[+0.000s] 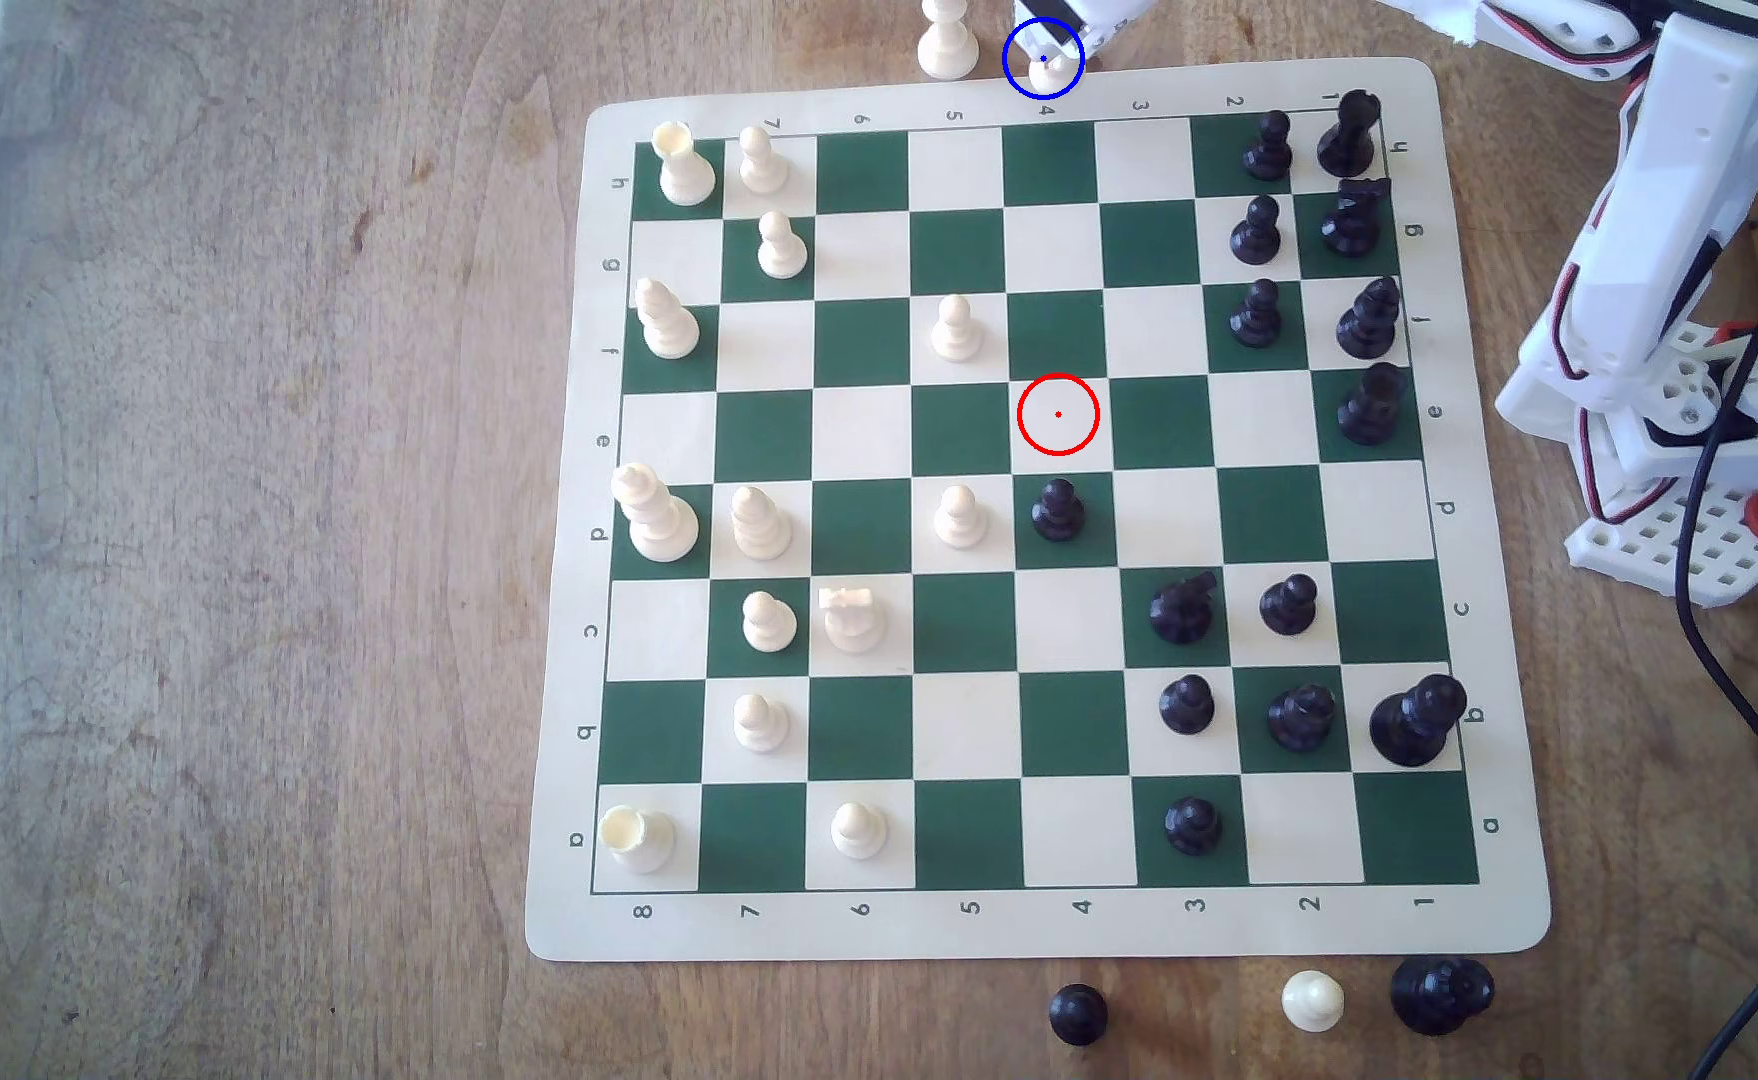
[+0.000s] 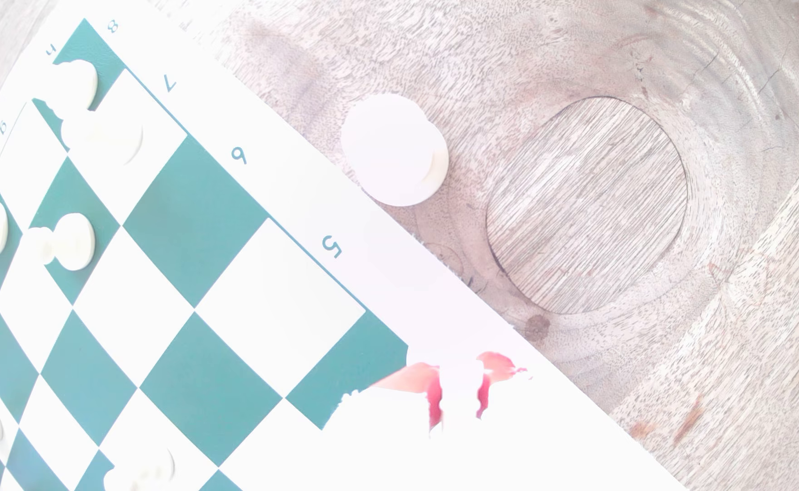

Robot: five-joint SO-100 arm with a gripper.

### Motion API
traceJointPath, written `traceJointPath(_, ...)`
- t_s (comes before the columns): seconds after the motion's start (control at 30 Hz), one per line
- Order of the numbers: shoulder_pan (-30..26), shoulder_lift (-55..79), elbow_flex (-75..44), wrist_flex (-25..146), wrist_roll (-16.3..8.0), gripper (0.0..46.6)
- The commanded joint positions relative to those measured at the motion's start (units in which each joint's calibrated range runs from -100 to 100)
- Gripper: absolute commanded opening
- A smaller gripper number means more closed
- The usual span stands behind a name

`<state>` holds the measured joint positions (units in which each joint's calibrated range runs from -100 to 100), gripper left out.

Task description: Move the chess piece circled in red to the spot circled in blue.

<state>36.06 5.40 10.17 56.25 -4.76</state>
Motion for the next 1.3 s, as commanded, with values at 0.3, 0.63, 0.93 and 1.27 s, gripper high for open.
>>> traceJointPath(0.3,0.7,3.6,-5.9,-4.7,1.1,1.8)
traceJointPath(0.63,1.3,4.9,-5.5,-6.2,1.4,1.8)
traceJointPath(0.93,1.8,5.5,-5.5,-7.1,1.7,1.8)
traceJointPath(1.27,1.9,5.5,-5.3,-7.2,1.9,1.8)
